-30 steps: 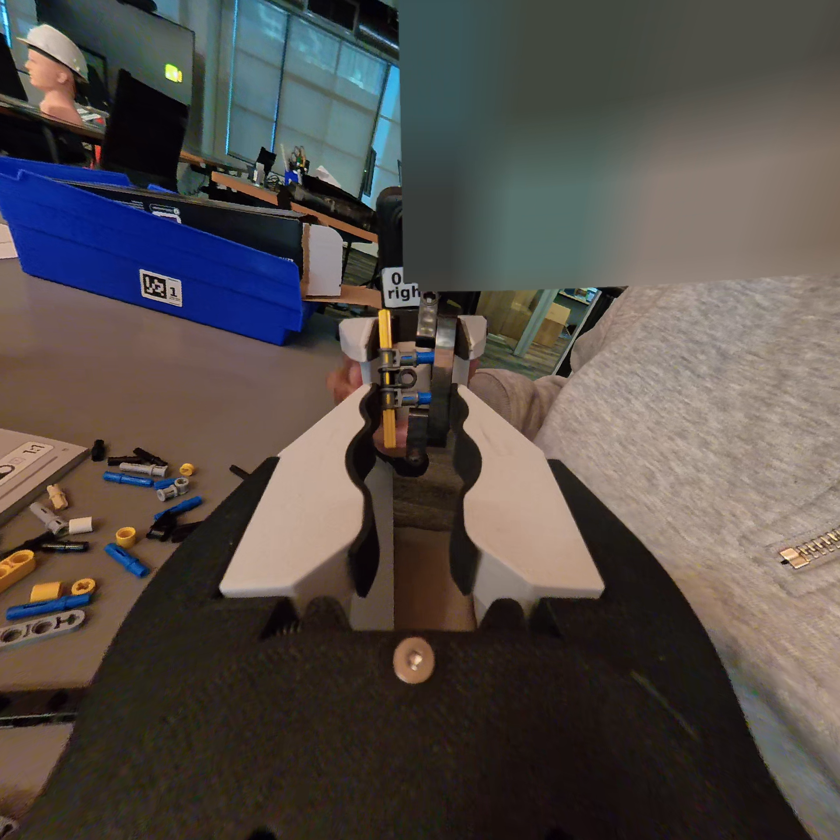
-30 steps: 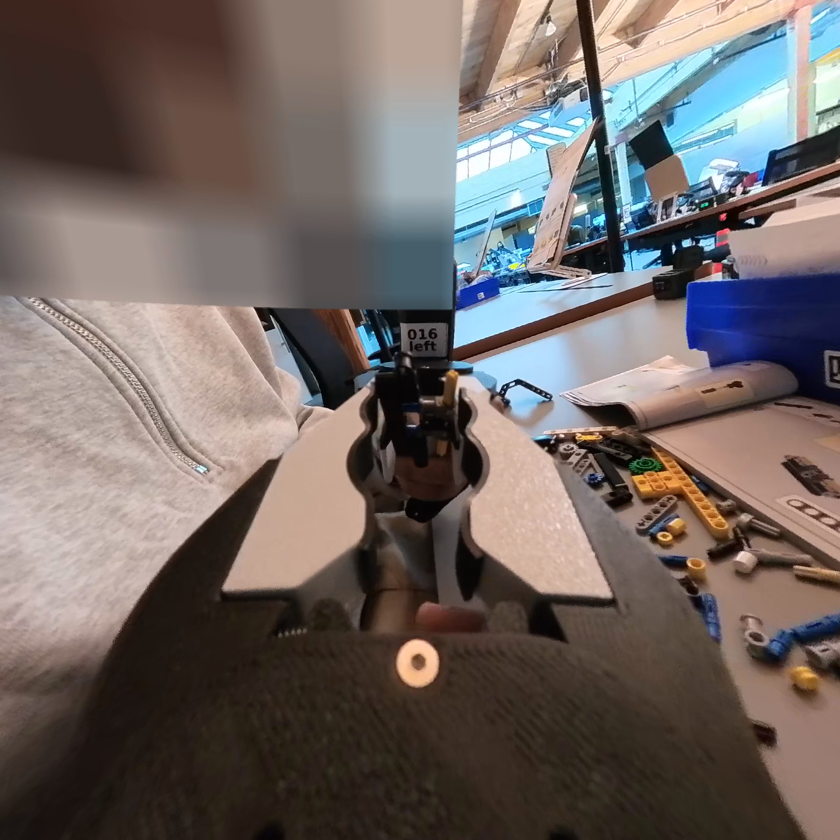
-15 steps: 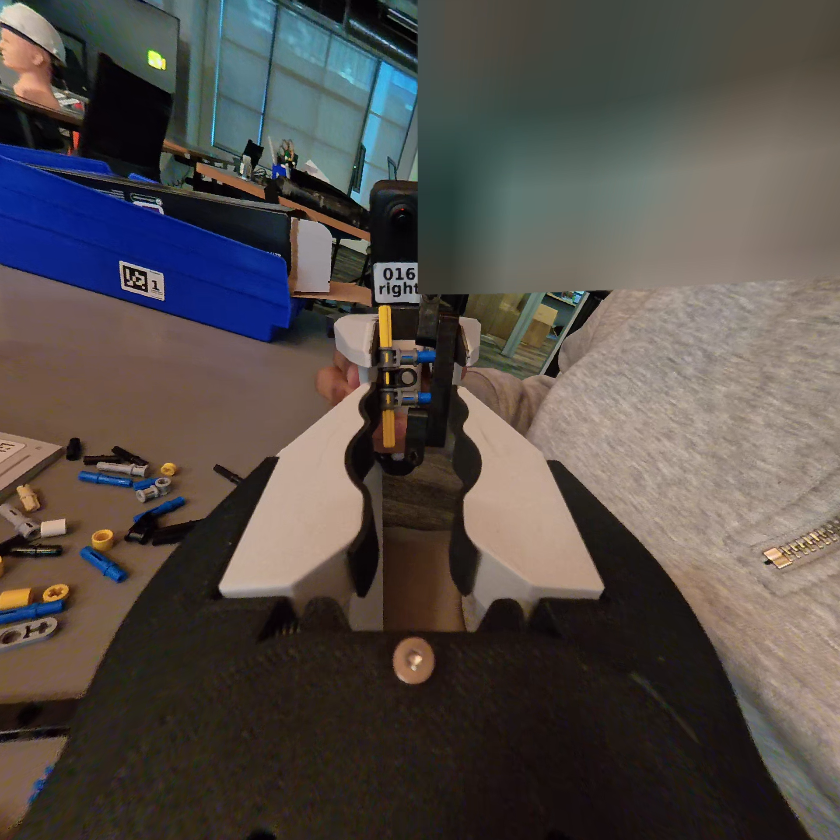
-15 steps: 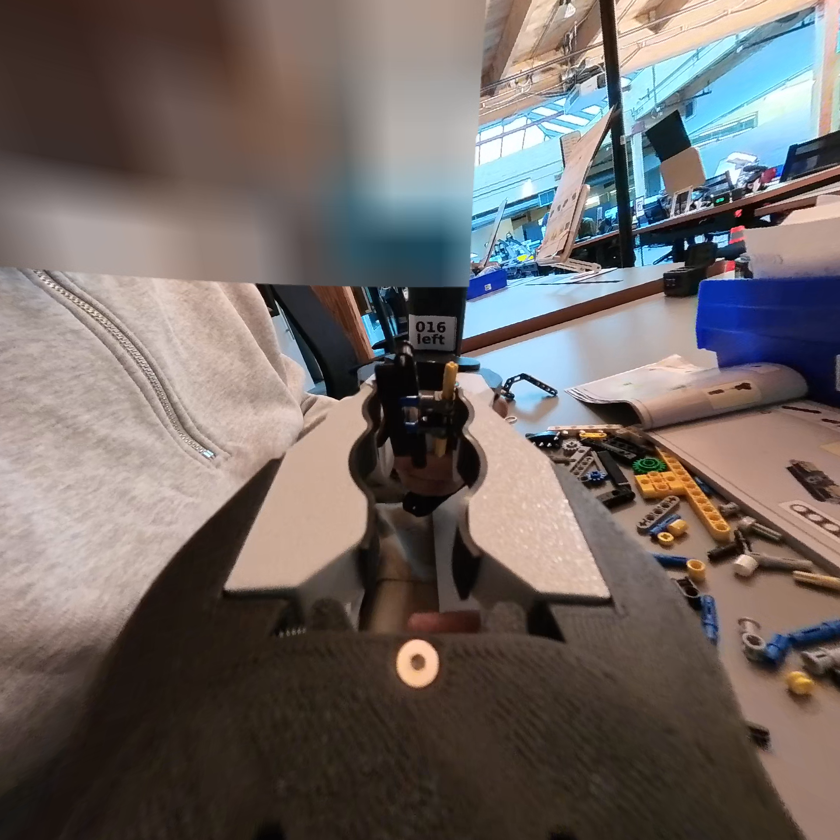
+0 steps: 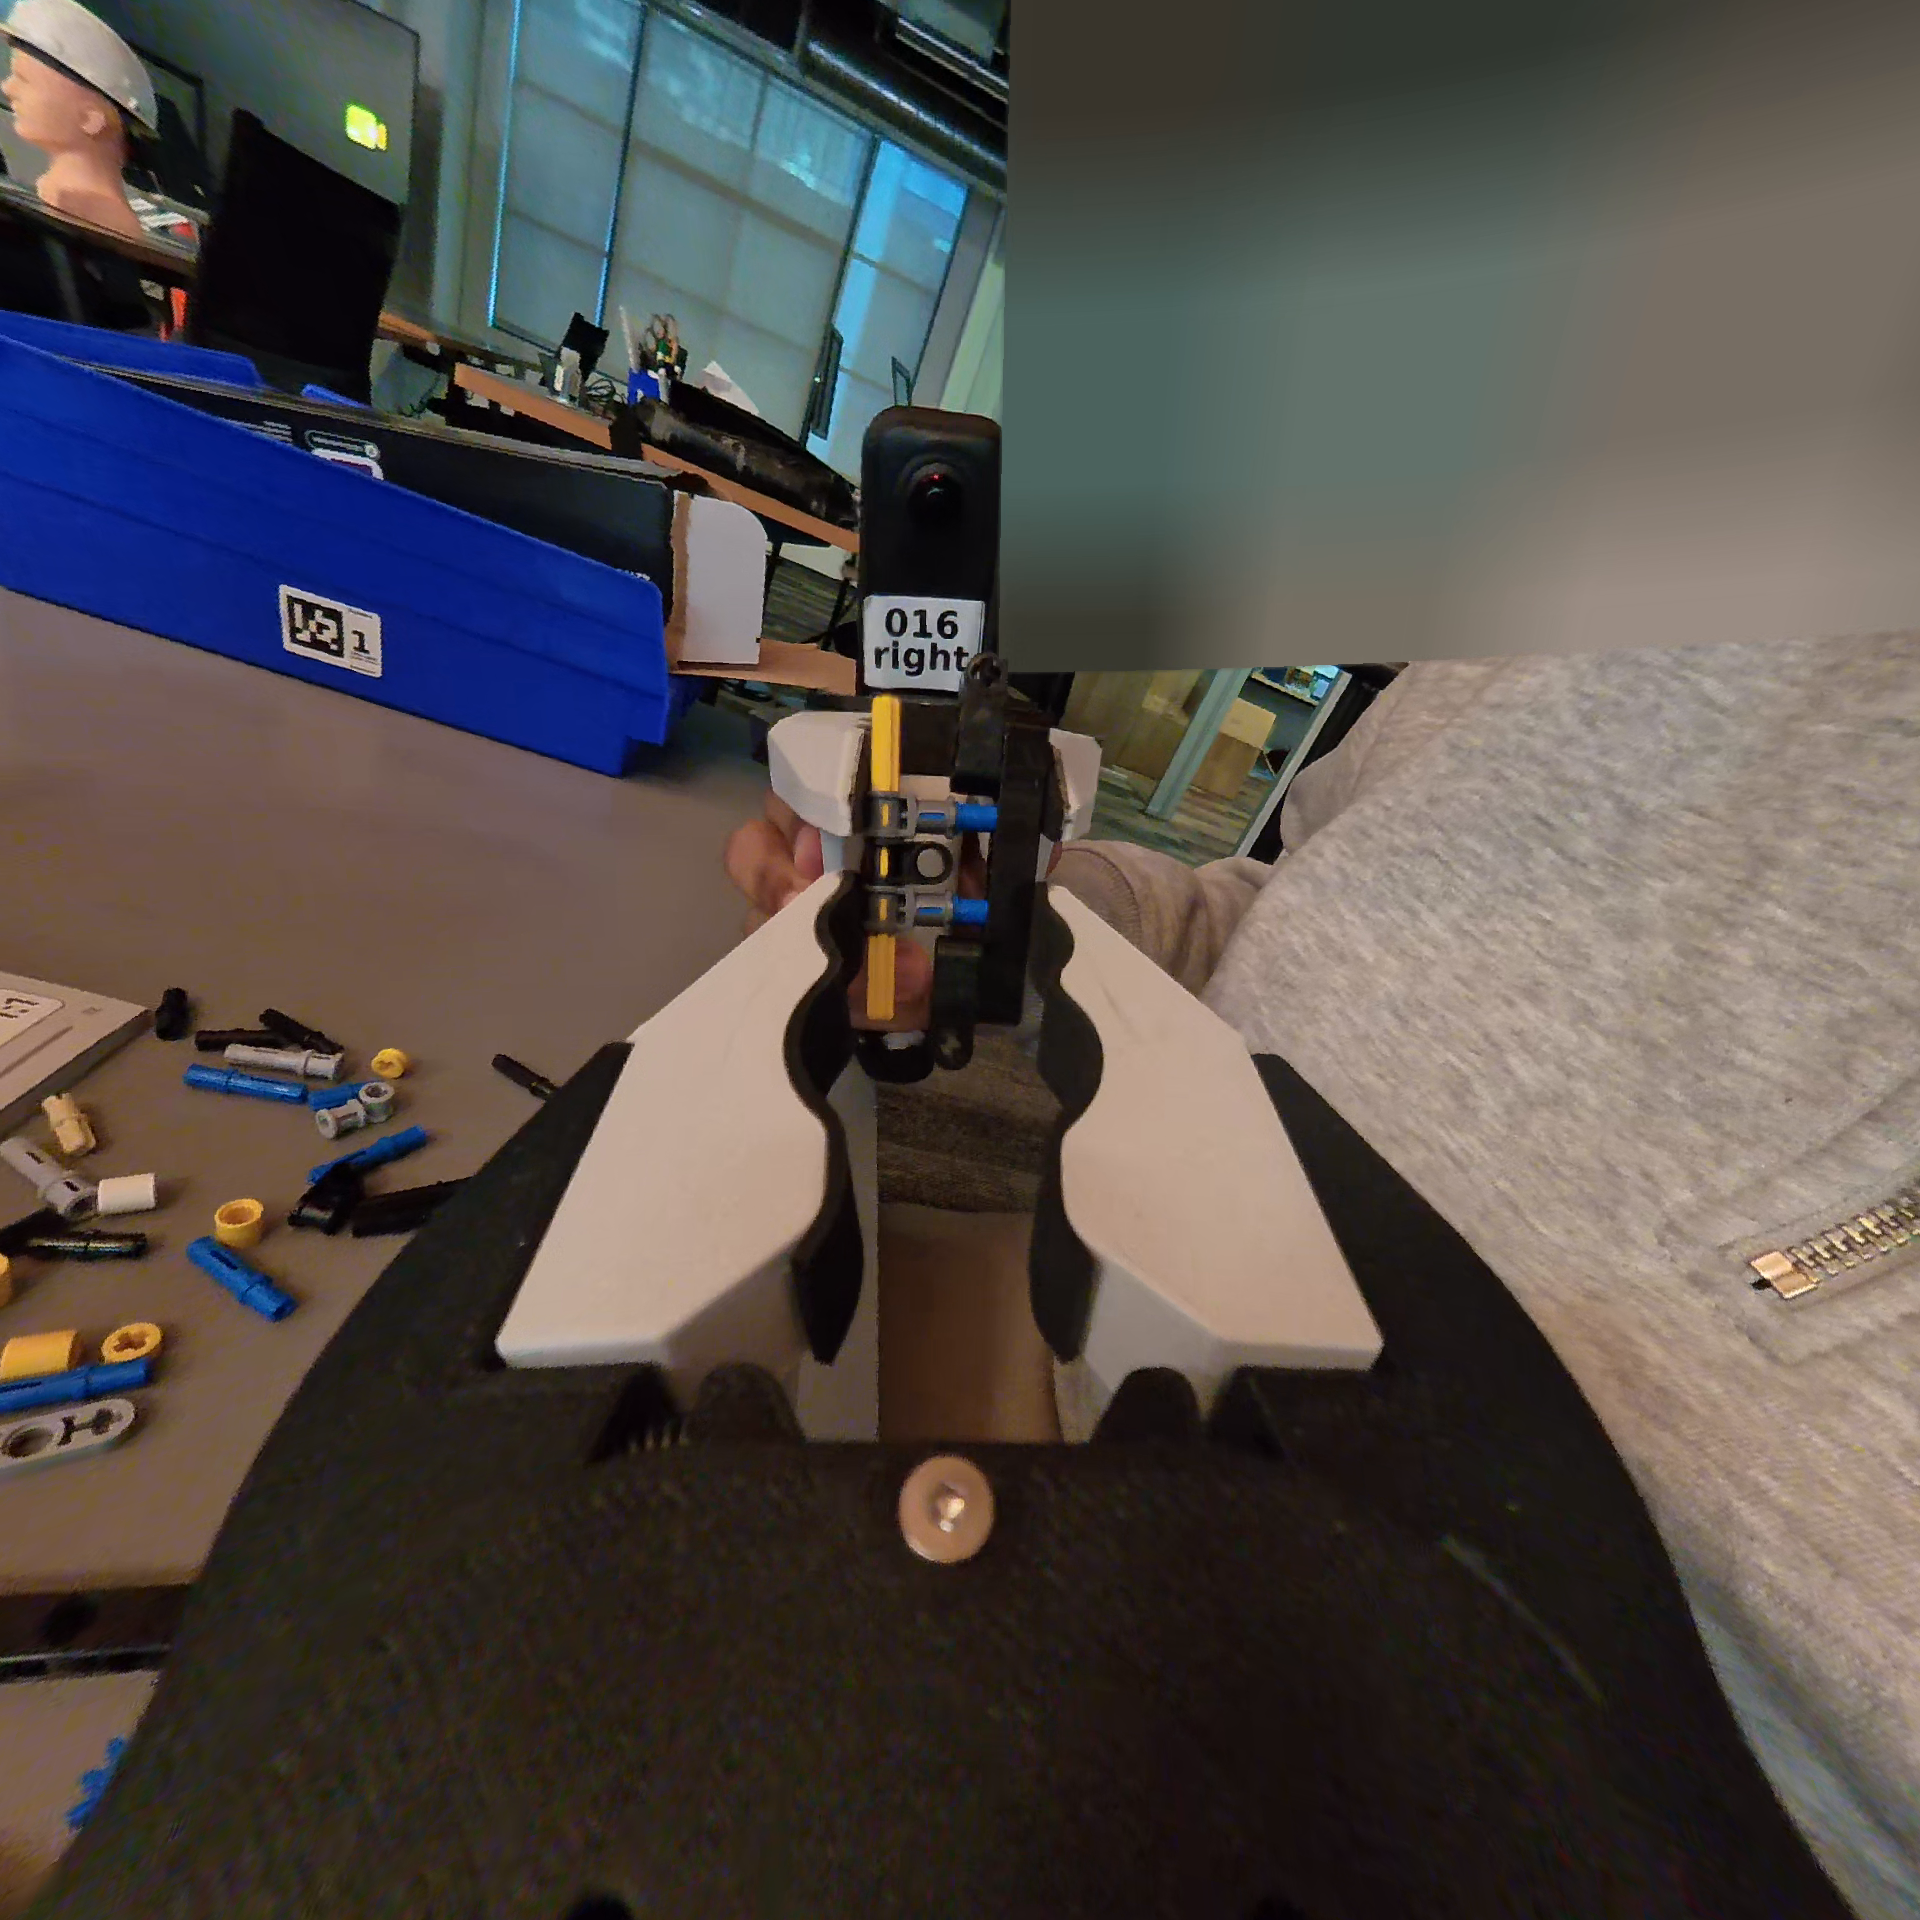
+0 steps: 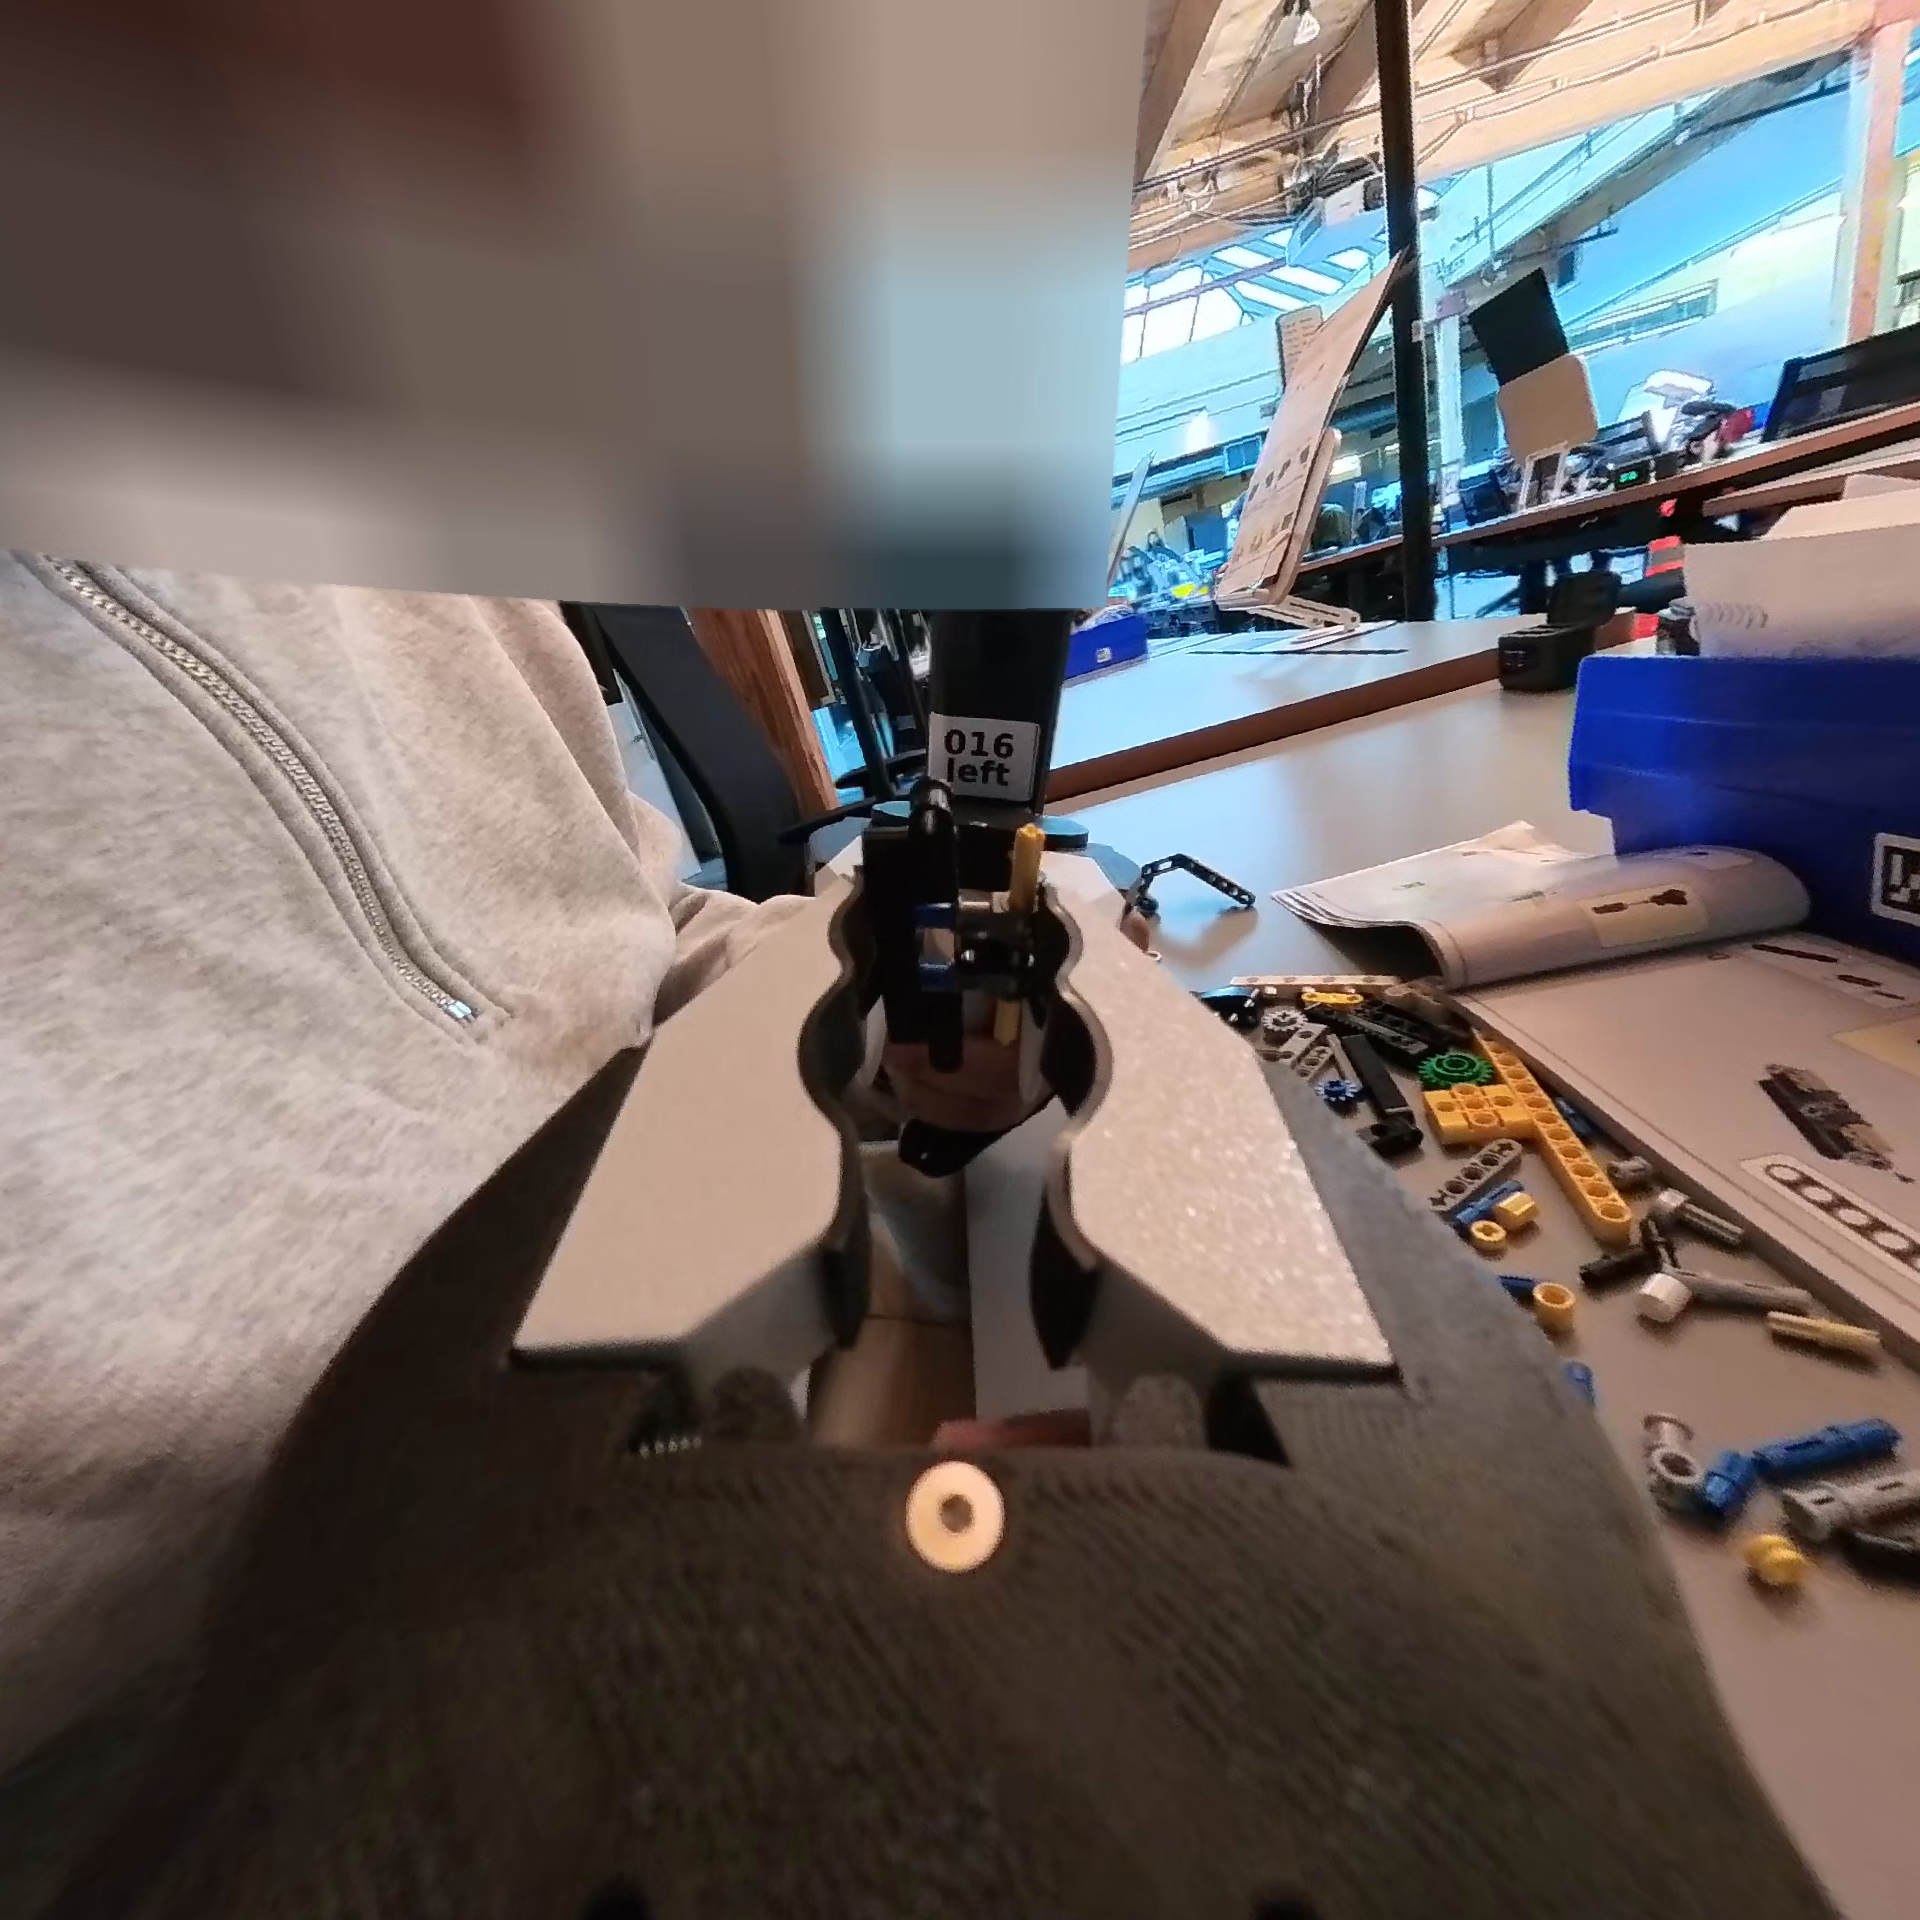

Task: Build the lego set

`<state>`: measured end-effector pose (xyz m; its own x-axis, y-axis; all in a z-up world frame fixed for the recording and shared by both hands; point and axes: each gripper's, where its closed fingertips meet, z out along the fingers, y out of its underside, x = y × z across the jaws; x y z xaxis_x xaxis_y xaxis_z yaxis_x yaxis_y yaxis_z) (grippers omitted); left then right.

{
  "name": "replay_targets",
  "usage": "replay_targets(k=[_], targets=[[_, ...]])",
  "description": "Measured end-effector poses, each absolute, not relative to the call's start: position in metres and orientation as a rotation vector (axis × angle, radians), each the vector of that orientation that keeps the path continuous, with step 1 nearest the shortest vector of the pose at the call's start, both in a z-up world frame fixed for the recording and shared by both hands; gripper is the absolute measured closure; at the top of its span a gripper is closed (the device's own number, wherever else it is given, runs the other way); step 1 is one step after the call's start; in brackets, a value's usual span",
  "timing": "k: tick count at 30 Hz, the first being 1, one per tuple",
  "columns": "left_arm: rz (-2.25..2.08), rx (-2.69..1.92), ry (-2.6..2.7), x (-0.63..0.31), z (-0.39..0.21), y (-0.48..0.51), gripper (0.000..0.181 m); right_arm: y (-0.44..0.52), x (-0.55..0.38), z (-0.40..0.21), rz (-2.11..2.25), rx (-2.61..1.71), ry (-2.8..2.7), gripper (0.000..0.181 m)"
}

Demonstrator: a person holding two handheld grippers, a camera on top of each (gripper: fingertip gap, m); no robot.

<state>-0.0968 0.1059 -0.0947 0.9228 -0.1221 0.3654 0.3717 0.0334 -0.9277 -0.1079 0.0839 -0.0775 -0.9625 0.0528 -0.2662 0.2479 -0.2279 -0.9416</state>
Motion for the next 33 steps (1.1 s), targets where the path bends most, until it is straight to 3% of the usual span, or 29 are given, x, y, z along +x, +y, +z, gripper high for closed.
replay_targets(k=[19, 33], targets=[[-0.394, -1.515, -0.182, -0.093, -0.098, 0.106, 0.152, 0.083, -0.107, -0.079, -2.324, 0.397, 1.838, 0.144], [-0.435, -1.52, -0.18, -0.09, -0.1, 0.107, 0.15, 0.081, -0.102, -0.081, -2.292, 0.327, 1.883, 0.151]])
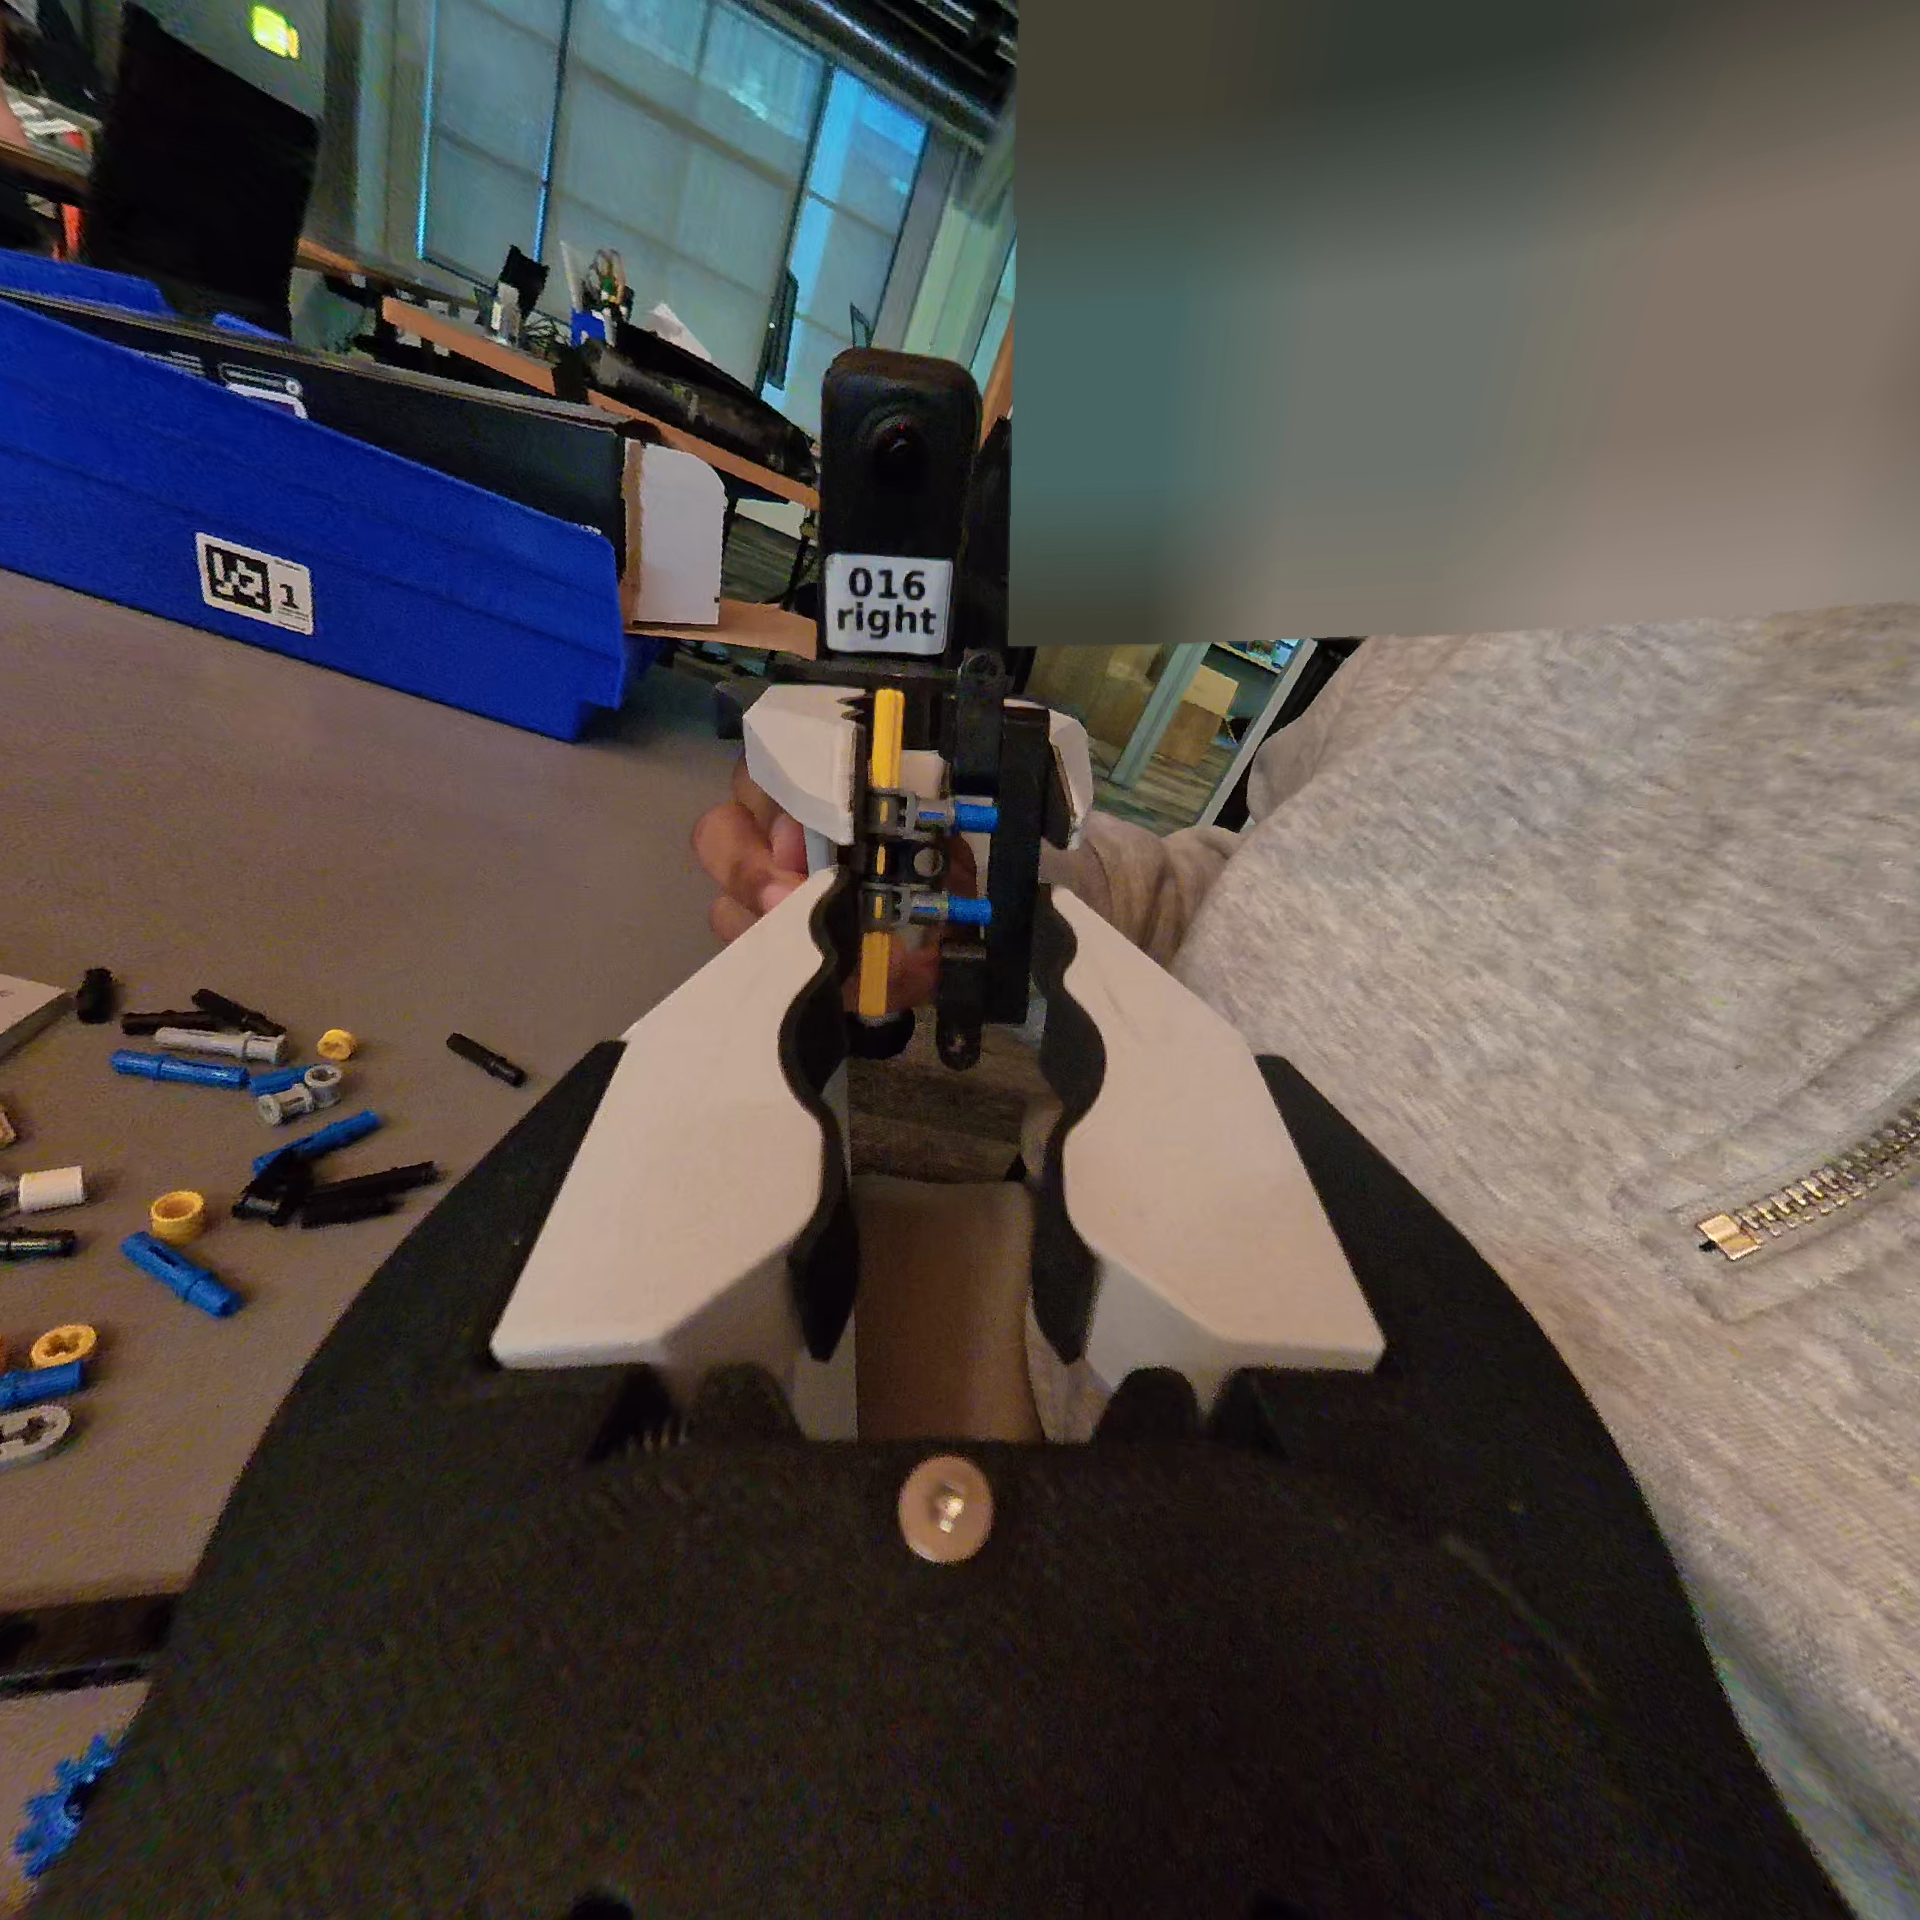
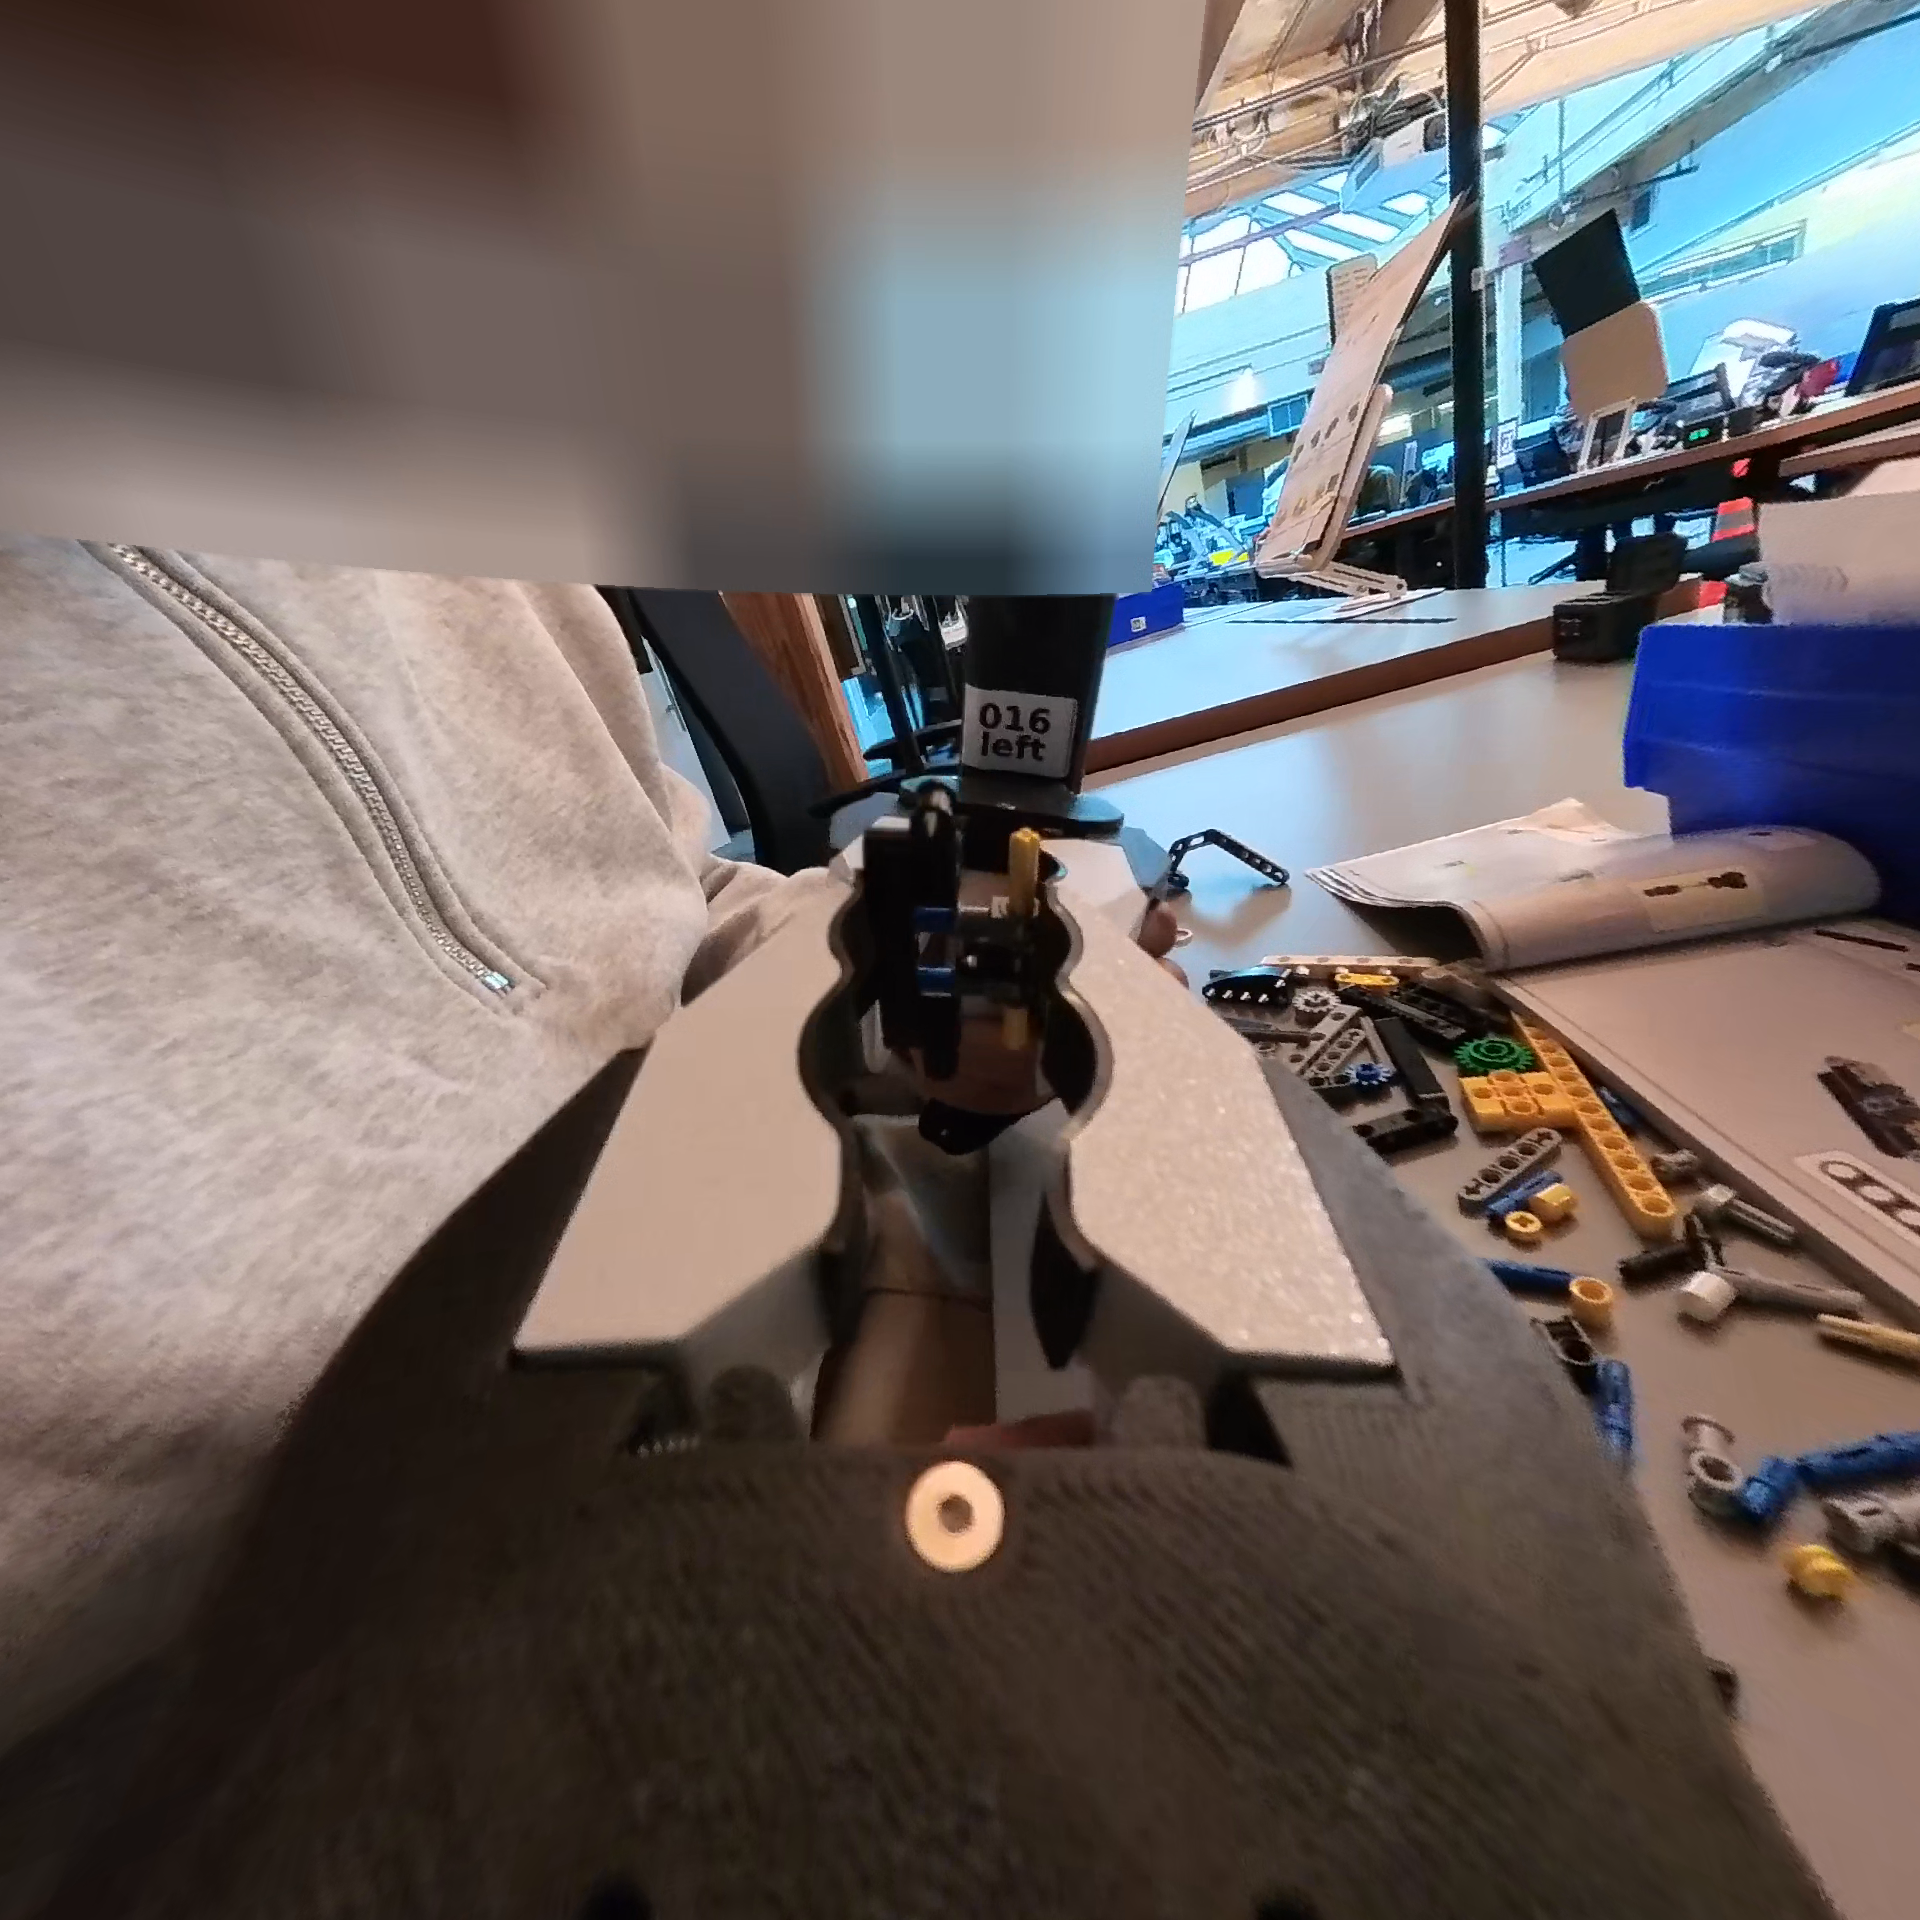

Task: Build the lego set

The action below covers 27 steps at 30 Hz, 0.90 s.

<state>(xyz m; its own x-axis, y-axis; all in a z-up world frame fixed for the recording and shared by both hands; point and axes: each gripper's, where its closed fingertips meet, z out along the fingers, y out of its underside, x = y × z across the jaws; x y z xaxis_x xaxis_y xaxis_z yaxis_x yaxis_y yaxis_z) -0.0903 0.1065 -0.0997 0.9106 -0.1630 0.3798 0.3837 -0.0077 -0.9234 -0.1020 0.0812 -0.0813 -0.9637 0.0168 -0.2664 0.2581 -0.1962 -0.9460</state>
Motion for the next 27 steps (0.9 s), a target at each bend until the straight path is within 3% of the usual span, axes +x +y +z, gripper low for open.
replay_targets(k=[27], targets=[[-0.403, -1.522, -0.214, -0.0966, -0.0983, 0.1068, 0.151, 0.0842, -0.1084, -0.0804, -2.299, 0.399, 1.826, 0.153]])
